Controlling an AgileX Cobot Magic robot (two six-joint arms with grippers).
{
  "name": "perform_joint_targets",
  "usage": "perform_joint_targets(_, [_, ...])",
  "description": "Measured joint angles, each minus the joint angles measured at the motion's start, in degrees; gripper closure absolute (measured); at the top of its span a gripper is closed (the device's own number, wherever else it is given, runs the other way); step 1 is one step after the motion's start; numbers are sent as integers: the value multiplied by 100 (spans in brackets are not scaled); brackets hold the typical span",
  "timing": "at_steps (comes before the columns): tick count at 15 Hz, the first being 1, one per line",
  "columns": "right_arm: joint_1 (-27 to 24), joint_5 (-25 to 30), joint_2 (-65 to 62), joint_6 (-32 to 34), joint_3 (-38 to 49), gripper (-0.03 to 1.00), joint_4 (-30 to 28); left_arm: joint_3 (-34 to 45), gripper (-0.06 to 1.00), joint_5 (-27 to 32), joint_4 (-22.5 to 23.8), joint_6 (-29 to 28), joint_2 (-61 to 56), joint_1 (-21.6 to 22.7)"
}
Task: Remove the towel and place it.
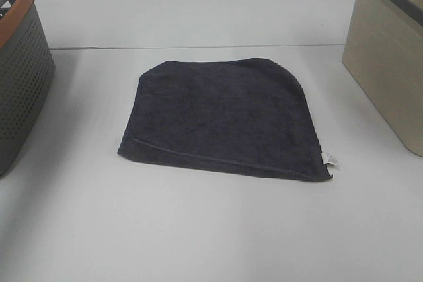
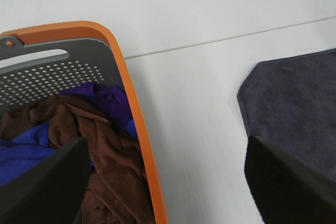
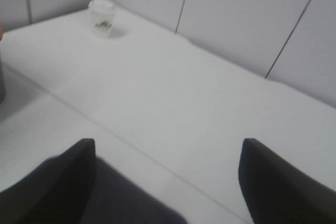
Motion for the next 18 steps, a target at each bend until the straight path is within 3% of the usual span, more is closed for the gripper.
perform_joint_targets(1, [0,722,206,464,-378,23,-521,0,19,126,-166,86,0,120])
perform_joint_targets(4, [6,2767,945,3025,-1633,23,-2934,0,19,332,-435,143,0,275])
perform_joint_targets(5, [6,3386,1186,3455,-2120,23,-3455,0,19,413,-504,143,0,275])
perform_joint_targets(9, [-17,5323,1679,3713,-3300,23,-3678,0,19,688,-550,-17,-17,275])
perform_joint_targets(12, [-17,5535,1667,3713,-3358,23,-3684,0,19,1094,-292,-407,-120,275])
perform_joint_targets(16, [-17,5569,963,3713,-2653,23,-3392,115,19,1473,1266,-1134,-619,292])
perform_joint_targets(18, [-17,5569,418,3718,-1948,23,-3352,584,19,1289,1312,-1220,-1289,304])
